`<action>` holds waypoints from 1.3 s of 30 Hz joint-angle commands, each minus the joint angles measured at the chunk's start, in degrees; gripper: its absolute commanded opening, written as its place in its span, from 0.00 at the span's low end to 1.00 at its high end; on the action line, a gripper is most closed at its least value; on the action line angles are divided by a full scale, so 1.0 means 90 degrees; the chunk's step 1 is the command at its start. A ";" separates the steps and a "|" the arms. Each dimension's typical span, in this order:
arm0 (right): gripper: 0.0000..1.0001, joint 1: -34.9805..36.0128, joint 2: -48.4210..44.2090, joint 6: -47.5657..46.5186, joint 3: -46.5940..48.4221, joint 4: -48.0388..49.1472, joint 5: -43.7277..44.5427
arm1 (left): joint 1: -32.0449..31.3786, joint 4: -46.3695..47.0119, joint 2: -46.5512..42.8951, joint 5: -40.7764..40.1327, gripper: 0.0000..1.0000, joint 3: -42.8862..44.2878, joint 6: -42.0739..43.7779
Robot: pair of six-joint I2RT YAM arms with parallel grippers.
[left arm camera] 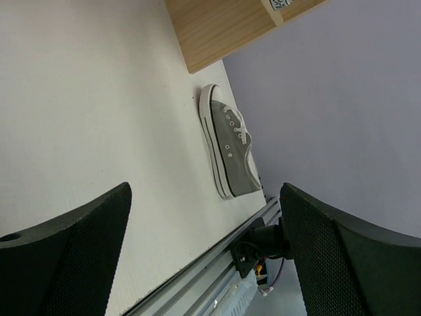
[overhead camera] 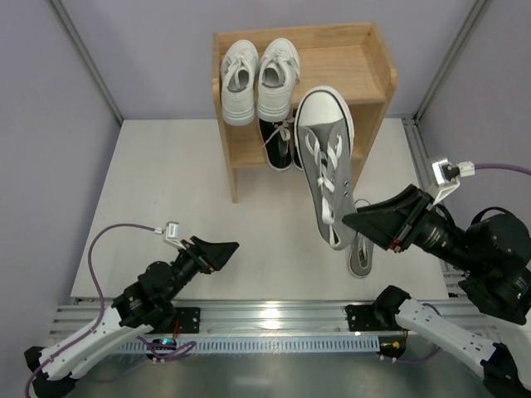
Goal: Place and organize the shoes onto the shoe shelf
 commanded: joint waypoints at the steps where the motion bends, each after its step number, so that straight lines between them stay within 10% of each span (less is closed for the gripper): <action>1: 0.04 0.0011 0.0823 -0.0692 0.1074 0.0254 0.0950 | 0.0018 -0.0326 -0.0387 0.0035 0.91 0.0220 0.0134; 10: 0.04 -0.0222 0.2837 -0.1542 0.3779 -0.0214 0.1772 | 0.0018 -0.0962 -0.0770 0.0181 0.89 0.0474 0.0143; 13: 0.04 -0.1468 0.3579 -0.1290 0.4473 -0.0371 0.0663 | 0.0018 -0.0972 -0.0740 0.0327 0.88 0.0494 0.0143; 22: 0.04 -0.4060 0.5679 0.1025 0.4620 0.2087 -0.3411 | 0.0018 -0.1060 -0.0789 0.0484 0.87 0.0621 0.0162; 39: 0.04 -0.4559 0.5408 0.2178 0.3343 0.3692 -0.3532 | 0.0018 -0.1108 -0.0790 0.0328 0.86 0.0650 0.0212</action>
